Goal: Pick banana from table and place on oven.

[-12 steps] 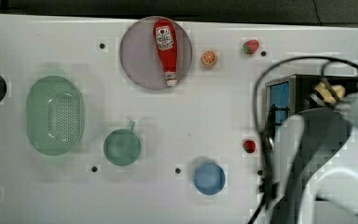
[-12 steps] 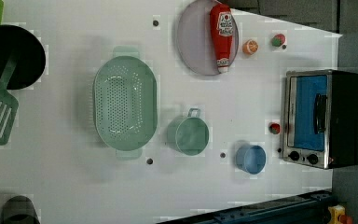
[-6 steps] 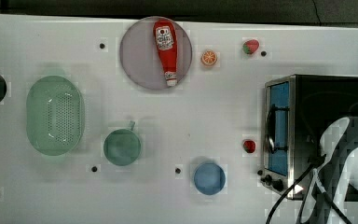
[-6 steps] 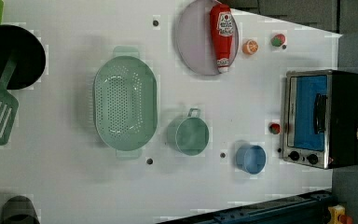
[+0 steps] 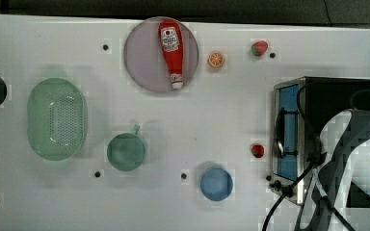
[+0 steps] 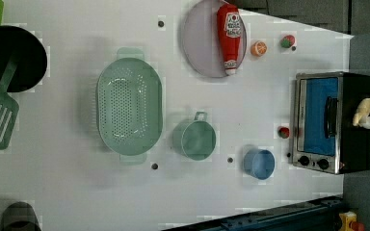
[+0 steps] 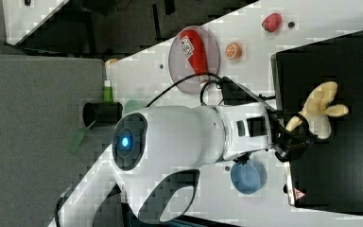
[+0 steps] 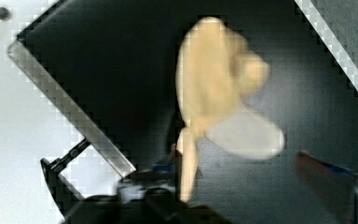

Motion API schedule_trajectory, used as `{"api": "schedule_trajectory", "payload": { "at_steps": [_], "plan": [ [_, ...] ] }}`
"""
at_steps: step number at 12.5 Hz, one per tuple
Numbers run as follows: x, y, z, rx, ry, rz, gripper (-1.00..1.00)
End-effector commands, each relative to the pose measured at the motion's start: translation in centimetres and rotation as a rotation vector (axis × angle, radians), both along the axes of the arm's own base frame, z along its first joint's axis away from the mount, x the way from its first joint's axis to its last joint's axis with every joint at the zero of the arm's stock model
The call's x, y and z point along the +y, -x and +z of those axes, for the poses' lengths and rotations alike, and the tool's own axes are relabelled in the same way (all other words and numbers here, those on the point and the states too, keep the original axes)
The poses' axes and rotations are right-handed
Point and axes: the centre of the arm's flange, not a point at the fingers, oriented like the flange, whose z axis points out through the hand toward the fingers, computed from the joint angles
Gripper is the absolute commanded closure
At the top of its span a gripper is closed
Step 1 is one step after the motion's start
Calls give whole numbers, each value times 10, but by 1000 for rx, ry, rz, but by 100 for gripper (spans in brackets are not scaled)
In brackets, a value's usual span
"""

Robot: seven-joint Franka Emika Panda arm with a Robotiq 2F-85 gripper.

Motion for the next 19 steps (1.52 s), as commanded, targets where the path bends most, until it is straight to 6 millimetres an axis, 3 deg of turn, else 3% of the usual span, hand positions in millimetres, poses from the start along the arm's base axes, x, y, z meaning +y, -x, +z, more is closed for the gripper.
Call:
{"api": "schedule_trajectory", "payload": {
  "at_steps": [1, 3, 6, 9, 11, 14, 16, 19],
  "plan": [
    [7, -10, 32, -52, 16, 102, -100],
    [12, -13, 55, -60, 39, 127, -100],
    [32, -14, 122, -61, 65, 144, -100],
    [72, -4, 187, -32, 52, 98, -100],
    [121, 0, 206, 10, -8, -5, -100],
    [211, -8, 225, 28, -19, -169, -100],
    [260, -14, 237, -9, -5, -241, -100],
    [308, -18, 243, -40, -5, -341, -100]
  ]
}}
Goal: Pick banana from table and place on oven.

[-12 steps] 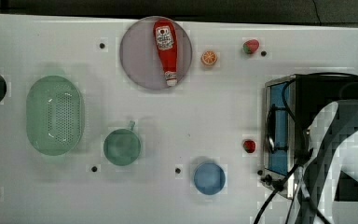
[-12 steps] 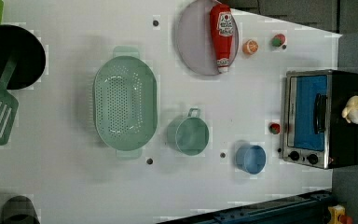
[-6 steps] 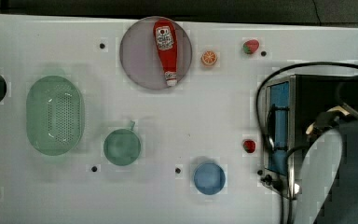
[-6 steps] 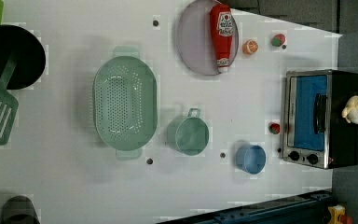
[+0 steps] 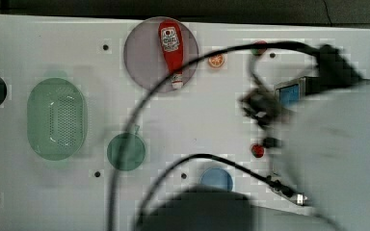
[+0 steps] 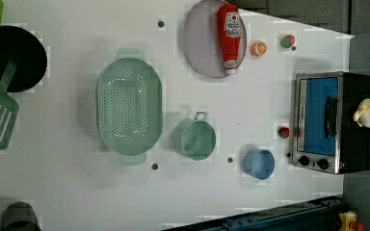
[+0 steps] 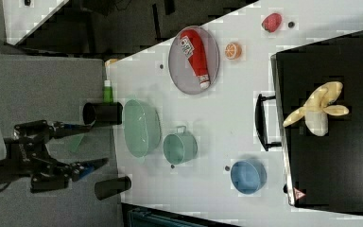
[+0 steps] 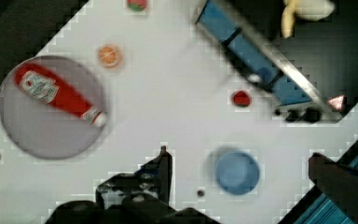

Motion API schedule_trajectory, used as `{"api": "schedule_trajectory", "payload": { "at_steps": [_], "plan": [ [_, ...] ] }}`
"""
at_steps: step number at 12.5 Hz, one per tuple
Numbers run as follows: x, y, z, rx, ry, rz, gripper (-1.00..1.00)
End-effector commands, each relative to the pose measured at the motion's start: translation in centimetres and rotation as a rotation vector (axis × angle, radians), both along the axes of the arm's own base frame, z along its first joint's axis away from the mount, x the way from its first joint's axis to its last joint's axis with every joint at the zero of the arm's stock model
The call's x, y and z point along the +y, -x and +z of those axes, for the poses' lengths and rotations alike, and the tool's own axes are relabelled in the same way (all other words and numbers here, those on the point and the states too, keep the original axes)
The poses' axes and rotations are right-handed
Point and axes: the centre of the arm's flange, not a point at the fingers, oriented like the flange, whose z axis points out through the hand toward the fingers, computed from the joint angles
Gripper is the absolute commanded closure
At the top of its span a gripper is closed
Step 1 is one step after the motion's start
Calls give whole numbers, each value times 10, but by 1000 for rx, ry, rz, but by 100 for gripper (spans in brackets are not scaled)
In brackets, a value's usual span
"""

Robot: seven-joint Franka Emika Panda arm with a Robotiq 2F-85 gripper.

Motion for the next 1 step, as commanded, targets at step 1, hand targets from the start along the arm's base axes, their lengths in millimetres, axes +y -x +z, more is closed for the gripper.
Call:
{"api": "schedule_trajectory", "payload": {
  "at_steps": [1],
  "plan": [
    [21, -17, -40, 57, -13, -244, -100]
  ]
}}
